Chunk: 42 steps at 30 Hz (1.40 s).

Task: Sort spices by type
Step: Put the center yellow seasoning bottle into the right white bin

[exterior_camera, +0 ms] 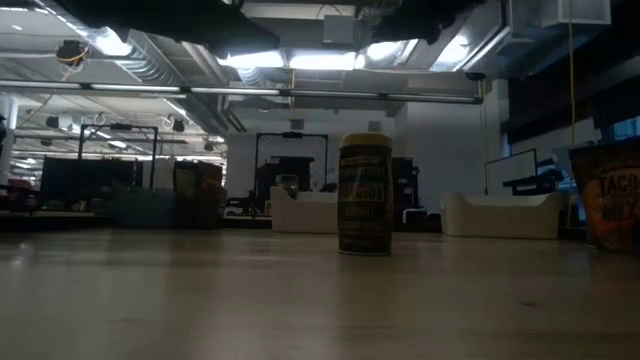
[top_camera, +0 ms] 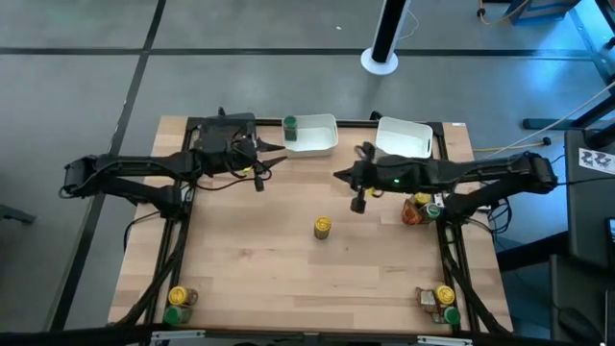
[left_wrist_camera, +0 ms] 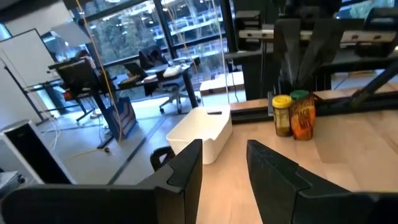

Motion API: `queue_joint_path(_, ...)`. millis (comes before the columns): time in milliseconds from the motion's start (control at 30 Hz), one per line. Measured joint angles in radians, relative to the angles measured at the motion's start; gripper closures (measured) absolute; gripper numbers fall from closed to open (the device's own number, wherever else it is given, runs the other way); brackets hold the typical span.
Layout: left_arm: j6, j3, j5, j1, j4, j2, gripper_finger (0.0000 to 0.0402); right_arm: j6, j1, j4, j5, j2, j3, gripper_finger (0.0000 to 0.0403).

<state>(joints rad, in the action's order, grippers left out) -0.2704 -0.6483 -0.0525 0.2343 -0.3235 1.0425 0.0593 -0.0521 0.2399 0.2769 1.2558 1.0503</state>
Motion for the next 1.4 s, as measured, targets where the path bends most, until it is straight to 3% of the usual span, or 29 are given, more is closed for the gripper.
queue_joint_path(267, 0.002, 0.000, -0.001, -0.023, 0.043, 0.005, 0.0288, -0.078, -0.009, 0.175, -0.169, 0.166, 0.188, 0.0388)
queue_joint_path(467, -0.024, 0.000, -0.002, -0.042, 0.055, 0.005, 0.0288, -0.127, -0.036, 0.280, -0.172, 0.257, 0.255, 0.0376)
queue_joint_path(567, -0.025, 0.000, -0.002, -0.046, 0.050, 0.004, 0.0288, -0.143, -0.048, 0.319, -0.166, 0.287, 0.276, 0.0334)
queue_joint_path(833, -0.025, 0.000, -0.003, -0.046, 0.057, 0.004, 0.0288, -0.188, -0.061, 0.347, -0.174, 0.333, 0.294, 0.0154)
queue_joint_path(1000, -0.025, 0.000, -0.003, -0.046, 0.061, 0.004, 0.0288, -0.189, -0.068, 0.368, -0.184, 0.345, 0.294, 0.0072)
queue_joint_path(1167, -0.025, 0.000, -0.003, -0.046, 0.073, 0.004, 0.0288, -0.194, -0.082, 0.360, -0.184, 0.351, 0.294, 0.0037)
queue_joint_path(1400, -0.041, -0.001, -0.003, -0.046, 0.079, 0.004, 0.0288, -0.218, -0.107, 0.345, -0.217, 0.393, 0.294, 0.0037)
